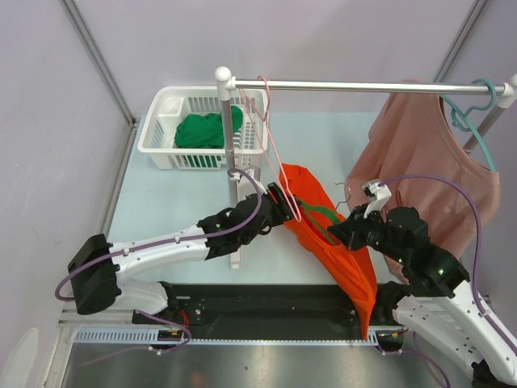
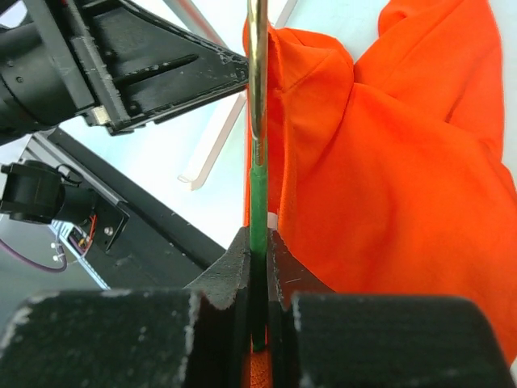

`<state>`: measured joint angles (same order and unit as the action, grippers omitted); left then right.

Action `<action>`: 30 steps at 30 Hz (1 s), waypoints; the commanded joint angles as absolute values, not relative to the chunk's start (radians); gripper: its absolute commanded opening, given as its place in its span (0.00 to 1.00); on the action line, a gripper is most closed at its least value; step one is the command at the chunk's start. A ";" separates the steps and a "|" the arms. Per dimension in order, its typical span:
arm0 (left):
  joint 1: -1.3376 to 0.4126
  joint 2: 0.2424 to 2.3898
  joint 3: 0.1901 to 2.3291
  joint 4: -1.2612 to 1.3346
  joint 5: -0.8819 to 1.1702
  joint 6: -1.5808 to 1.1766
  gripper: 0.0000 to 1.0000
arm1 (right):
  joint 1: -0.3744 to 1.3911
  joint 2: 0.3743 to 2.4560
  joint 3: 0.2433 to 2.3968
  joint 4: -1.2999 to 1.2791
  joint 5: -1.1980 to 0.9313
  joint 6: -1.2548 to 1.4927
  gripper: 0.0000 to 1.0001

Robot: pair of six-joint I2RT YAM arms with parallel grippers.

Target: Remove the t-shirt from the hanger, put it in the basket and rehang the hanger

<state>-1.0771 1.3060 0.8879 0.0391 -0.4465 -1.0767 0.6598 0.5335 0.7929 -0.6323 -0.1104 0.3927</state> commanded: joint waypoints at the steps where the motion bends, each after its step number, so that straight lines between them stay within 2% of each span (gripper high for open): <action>1: -1.065 1.348 0.954 -0.038 -0.502 -1.118 0.58 | 0.667 0.493 0.804 -0.604 -0.123 0.397 0.00; 5: -1.060 1.364 0.966 -0.052 -0.522 -1.121 0.40 | 0.672 0.469 0.801 -0.604 -0.133 0.391 0.00; 10: -1.051 1.364 0.971 -0.063 -0.534 -1.108 0.37 | 0.675 0.459 0.799 -0.600 -0.150 0.388 0.00; 12: -1.043 1.359 0.974 -0.069 -0.538 -1.095 0.30 | 0.676 0.459 0.801 -0.598 -0.163 0.385 0.00; 16: -1.035 1.347 0.992 -0.107 -0.580 -1.074 0.08 | 0.683 0.463 0.804 -0.617 -0.134 0.417 0.00; 18: -1.034 1.336 1.009 -0.143 -0.606 -1.048 0.01 | 0.684 0.483 0.818 -0.652 -0.114 0.446 0.00; 30: -0.985 1.344 1.120 -0.248 -0.908 -1.002 0.00 | 0.709 0.480 0.853 -0.756 -0.213 0.511 0.00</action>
